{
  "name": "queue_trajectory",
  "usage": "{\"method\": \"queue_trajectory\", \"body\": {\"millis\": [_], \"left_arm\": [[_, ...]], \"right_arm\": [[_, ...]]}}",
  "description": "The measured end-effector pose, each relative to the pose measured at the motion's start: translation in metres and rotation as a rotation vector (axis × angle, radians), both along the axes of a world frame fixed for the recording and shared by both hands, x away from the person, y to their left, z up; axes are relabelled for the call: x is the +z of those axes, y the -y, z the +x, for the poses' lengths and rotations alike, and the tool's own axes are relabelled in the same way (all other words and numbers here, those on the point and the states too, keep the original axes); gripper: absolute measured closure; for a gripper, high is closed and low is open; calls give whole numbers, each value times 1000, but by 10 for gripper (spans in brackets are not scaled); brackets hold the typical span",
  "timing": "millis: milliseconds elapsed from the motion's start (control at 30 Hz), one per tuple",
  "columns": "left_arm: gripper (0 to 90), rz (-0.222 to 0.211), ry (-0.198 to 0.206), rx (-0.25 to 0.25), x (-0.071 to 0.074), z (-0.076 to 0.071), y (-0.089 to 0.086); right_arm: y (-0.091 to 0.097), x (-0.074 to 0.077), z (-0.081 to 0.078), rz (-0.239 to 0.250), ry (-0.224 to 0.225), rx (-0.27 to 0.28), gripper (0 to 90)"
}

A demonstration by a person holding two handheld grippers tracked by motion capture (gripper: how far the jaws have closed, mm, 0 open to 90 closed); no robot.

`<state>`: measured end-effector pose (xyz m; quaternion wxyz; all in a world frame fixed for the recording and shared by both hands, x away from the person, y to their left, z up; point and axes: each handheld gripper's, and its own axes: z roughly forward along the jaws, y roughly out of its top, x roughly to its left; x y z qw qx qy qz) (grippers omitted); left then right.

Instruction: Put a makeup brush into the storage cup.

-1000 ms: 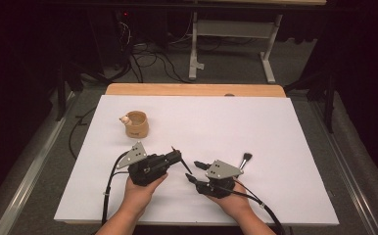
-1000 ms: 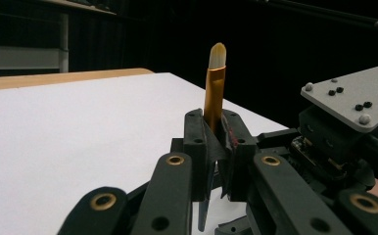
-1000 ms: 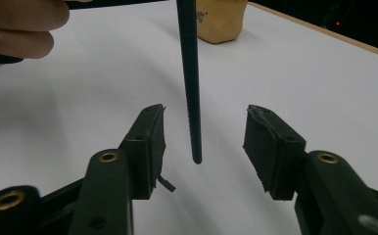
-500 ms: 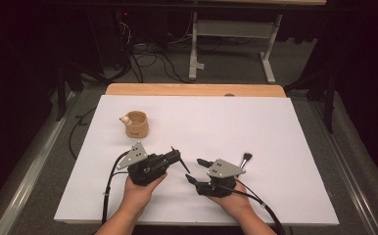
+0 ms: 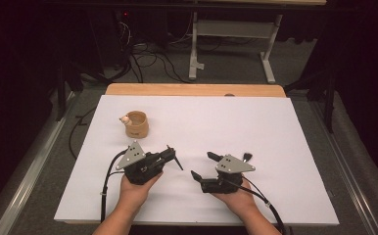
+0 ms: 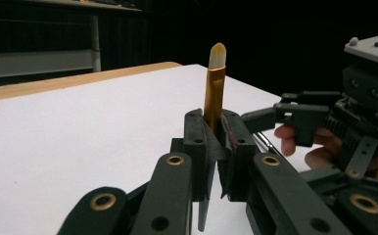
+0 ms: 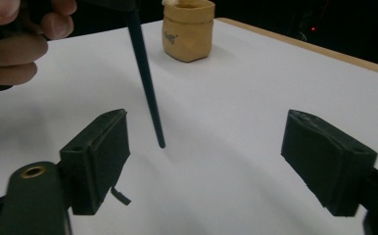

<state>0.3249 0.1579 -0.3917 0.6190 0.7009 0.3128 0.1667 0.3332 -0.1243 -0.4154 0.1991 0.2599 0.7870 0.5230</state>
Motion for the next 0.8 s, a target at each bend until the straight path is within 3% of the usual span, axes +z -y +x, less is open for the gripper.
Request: {"method": "queue_trajectory", "body": {"millis": [267,500,800], "left_arm": [[830,30,5,32,0,0,-3],[830,52,7,56,1,1,-8],[830,65,0,77,4,3,-16]], "right_arm": [[13,7,4,27,32,-42,99],[22,11,6,36,31,-92,17],[34,15,8,44,34,-128,11]]}}
